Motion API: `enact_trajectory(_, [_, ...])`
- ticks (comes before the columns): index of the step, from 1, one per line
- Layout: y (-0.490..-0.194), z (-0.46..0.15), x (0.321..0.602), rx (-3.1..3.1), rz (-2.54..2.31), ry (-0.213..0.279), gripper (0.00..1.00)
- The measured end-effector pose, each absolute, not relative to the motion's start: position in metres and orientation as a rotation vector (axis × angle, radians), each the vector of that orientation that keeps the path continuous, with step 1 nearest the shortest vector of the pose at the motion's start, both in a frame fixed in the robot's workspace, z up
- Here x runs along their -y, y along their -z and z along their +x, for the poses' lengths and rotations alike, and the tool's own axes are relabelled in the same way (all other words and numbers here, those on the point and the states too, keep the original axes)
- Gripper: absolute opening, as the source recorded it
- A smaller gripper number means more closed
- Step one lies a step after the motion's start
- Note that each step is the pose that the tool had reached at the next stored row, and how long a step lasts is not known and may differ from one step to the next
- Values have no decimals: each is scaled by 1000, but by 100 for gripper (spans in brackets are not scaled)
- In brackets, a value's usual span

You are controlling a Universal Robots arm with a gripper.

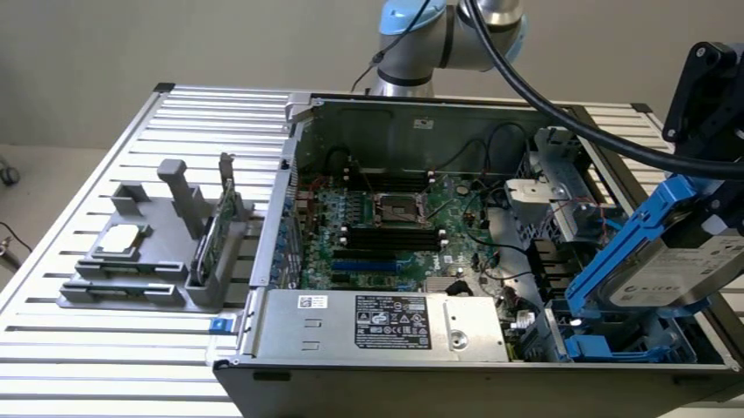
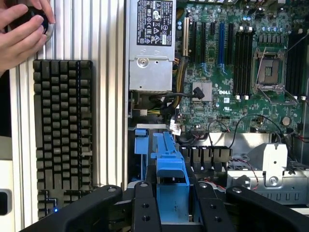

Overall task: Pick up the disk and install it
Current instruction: 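Insert the disk into the insertion slot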

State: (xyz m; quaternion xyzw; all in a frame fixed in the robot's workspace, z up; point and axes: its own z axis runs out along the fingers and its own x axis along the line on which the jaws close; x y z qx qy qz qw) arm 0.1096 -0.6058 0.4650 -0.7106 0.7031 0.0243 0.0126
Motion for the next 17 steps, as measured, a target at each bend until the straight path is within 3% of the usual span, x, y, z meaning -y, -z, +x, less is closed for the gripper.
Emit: enact_trajectory(17, [-455, 110, 613, -2214, -2201, -95, 33])
